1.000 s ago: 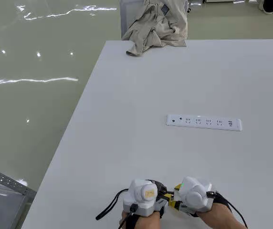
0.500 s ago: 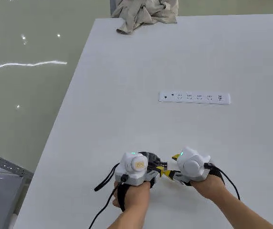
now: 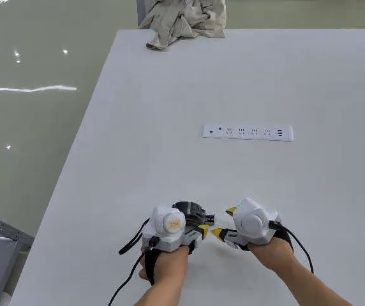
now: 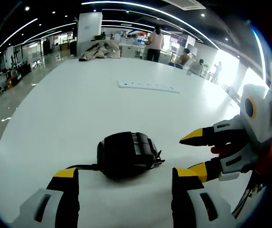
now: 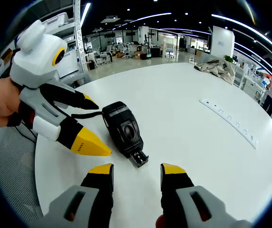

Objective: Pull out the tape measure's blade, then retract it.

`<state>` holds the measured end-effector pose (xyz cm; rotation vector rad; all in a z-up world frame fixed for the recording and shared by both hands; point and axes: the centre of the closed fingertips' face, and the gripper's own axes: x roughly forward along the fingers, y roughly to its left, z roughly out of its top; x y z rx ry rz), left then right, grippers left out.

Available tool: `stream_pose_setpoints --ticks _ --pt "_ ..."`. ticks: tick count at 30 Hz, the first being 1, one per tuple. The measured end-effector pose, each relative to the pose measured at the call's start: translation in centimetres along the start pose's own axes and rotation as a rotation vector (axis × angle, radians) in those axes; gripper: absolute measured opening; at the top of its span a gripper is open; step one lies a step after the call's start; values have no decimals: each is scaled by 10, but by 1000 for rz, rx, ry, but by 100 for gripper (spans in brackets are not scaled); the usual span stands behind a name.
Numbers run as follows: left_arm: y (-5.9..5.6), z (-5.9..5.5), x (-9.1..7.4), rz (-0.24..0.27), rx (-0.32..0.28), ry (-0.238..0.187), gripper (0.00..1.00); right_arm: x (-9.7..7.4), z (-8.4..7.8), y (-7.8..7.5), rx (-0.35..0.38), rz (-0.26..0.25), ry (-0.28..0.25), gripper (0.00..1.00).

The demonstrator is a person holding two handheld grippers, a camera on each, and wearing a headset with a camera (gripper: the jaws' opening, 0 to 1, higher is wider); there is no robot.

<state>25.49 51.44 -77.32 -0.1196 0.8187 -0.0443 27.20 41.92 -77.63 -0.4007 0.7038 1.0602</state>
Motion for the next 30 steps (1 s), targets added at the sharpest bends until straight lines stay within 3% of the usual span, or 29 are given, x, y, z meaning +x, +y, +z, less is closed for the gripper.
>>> stream_pose_setpoints --ticks 12,19,30 --pt "2 -3 -15 -32 8 -20 81 -10 -4 14 93 -43 -5 46" --pt "2 -6 -25 -57 13 -29 82 -28 0 17 140 -93 -29 48" --pt "11 -16 -42 -68 3 -39 84 -50 -2 32 202 -121 -36 55"
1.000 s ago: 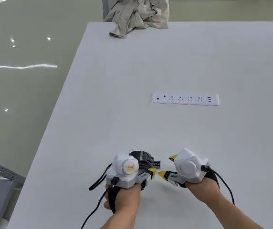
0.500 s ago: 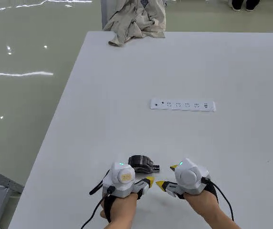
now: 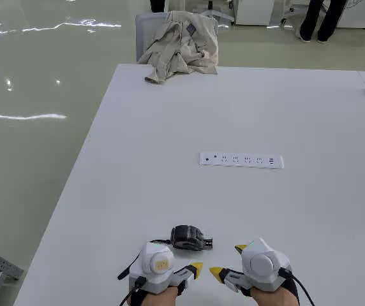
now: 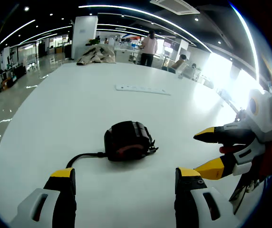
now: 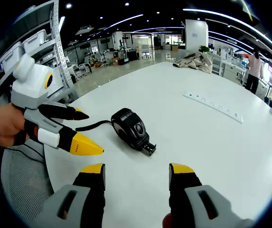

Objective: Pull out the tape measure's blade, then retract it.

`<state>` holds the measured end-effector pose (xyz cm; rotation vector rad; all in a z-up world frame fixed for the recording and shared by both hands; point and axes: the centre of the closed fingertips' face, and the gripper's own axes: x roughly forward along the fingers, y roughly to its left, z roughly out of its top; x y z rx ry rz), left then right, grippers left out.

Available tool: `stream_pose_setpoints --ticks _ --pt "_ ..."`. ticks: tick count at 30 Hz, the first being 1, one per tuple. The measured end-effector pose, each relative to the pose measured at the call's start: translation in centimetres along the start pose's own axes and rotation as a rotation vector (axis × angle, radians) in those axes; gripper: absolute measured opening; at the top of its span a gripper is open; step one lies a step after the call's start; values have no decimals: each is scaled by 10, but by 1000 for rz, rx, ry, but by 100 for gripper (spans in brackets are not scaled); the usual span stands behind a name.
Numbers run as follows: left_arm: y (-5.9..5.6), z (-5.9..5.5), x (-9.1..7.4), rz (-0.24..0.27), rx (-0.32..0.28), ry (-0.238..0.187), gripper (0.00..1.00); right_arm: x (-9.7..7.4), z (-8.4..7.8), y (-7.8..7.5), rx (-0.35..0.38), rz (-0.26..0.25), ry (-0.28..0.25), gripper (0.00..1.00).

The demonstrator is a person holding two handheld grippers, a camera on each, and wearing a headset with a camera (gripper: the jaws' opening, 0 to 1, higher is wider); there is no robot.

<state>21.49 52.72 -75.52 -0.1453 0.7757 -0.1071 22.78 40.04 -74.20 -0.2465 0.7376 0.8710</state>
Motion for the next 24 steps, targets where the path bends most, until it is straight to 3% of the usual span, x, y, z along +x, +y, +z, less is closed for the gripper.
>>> stream_pose_setpoints --ticks 11,24 --pt "8 -12 -22 -22 15 0 87 -25 -12 15 43 -10 5 63" --pt "16 -16 -48 -44 32 -12 90 -51 -16 21 90 -31 7 71"
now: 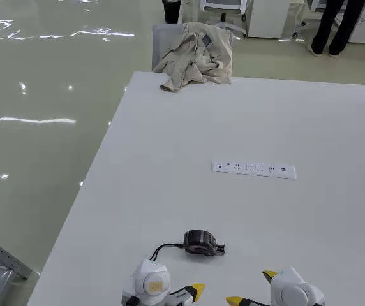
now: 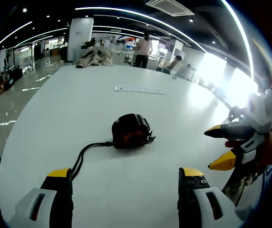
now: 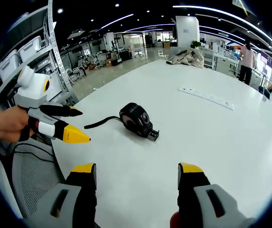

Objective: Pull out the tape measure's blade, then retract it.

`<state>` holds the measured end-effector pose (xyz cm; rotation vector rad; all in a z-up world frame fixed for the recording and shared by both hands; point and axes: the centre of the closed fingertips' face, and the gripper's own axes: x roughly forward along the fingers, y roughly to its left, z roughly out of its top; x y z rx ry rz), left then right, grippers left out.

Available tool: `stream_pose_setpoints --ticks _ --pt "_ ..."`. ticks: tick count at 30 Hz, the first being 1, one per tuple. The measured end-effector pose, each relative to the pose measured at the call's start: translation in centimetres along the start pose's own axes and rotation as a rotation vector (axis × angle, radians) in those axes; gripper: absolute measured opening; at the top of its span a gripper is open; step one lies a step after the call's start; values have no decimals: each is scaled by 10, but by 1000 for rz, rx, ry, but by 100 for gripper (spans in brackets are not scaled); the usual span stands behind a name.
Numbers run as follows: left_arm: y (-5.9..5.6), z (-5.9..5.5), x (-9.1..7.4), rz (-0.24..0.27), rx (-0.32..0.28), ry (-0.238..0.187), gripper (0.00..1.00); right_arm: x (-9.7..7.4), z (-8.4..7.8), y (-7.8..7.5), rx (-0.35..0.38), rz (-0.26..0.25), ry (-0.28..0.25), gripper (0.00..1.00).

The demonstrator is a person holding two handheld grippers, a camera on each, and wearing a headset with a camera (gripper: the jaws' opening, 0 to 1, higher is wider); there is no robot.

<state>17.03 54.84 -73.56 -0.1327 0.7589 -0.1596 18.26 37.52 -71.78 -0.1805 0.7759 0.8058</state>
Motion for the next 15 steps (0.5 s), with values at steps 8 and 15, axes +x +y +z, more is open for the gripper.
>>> stream_pose_setpoints --ticks 8,15 --pt "4 -7 -18 -6 -5 -2 92 -16 0 8 29 -5 -1 77" --pt "6 -12 -31 -6 -17 -1 93 -30 -3 13 44 -10 7 81"
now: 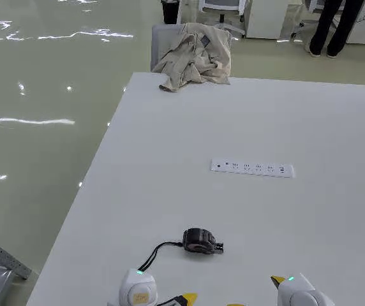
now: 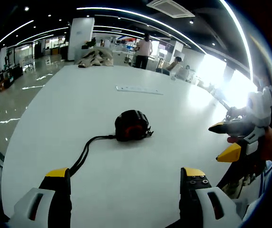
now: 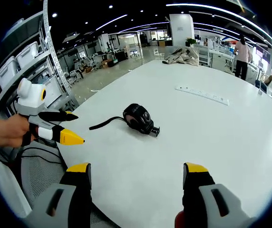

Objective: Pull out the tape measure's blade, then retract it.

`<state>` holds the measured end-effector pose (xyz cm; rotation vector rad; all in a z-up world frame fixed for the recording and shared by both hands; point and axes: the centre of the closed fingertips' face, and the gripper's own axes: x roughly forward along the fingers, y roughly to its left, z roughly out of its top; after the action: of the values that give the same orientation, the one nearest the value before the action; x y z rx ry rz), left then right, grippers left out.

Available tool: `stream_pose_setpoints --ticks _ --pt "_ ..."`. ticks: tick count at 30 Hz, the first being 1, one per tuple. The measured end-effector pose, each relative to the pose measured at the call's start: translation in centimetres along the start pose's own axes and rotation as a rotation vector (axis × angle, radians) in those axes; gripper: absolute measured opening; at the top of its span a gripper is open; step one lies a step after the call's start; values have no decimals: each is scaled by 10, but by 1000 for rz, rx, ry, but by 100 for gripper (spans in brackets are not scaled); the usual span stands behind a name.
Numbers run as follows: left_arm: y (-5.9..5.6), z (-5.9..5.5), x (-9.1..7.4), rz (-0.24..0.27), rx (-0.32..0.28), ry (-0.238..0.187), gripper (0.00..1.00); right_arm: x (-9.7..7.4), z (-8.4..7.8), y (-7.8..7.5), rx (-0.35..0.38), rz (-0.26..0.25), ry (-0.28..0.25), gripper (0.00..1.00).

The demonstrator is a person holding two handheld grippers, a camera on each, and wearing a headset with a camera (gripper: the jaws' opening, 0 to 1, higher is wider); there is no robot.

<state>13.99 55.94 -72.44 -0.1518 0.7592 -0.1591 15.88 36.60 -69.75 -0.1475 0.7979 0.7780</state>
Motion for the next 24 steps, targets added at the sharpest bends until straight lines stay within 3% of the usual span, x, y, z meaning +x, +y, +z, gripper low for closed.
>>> stream_pose_setpoints --ticks 9,24 --pt "-4 -3 -16 -8 -12 1 95 -15 -5 0 18 -12 15 84" --pt "1 1 -31 -11 -12 2 100 -30 -4 1 52 -32 29 90"
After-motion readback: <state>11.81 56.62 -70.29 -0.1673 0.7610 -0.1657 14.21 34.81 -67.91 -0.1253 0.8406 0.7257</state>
